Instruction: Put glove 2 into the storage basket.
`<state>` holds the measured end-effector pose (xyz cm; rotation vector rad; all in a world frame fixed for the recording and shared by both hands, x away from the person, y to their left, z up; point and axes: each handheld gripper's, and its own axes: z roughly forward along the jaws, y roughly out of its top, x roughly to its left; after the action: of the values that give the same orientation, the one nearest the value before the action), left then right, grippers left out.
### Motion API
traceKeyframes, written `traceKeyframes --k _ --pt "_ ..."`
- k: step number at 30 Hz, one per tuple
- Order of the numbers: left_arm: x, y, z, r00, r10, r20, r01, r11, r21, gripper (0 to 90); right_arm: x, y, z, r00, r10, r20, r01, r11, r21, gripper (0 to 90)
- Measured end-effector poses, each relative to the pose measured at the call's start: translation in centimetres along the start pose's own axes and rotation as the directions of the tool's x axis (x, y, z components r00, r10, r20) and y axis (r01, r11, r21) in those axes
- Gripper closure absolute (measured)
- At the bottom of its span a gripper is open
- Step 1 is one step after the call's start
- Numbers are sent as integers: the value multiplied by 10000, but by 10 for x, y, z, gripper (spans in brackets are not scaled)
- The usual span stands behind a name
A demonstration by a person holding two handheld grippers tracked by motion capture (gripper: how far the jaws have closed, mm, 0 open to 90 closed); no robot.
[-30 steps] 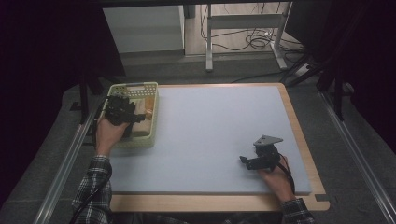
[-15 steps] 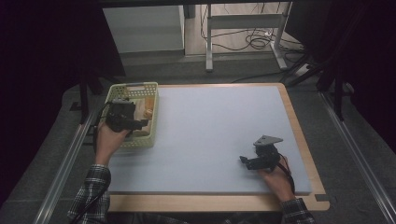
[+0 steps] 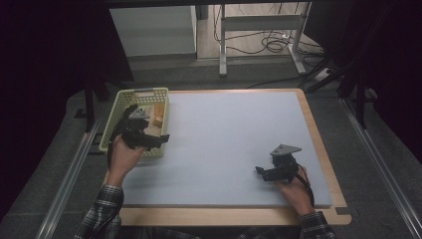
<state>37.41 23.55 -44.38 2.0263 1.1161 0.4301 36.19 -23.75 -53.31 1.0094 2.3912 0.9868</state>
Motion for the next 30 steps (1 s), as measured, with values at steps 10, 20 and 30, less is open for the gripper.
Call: traceKeyframes --k 10,20,30 --pt "-35 -3 8 9955 627 712 -605 9976 -327 2 0 0 0 10000 -3 -1 3 10000 0 136" --pt "-66 -9 21 9843 1069 1408 -1003 9936 -527 1 0 0 0 10000 -2 6 2 10000 -5 136" --pt "-96 -18 32 9709 1588 1795 -1498 9867 -630 1 0 0 0 10000 -12 9 12 10000 -6 136"
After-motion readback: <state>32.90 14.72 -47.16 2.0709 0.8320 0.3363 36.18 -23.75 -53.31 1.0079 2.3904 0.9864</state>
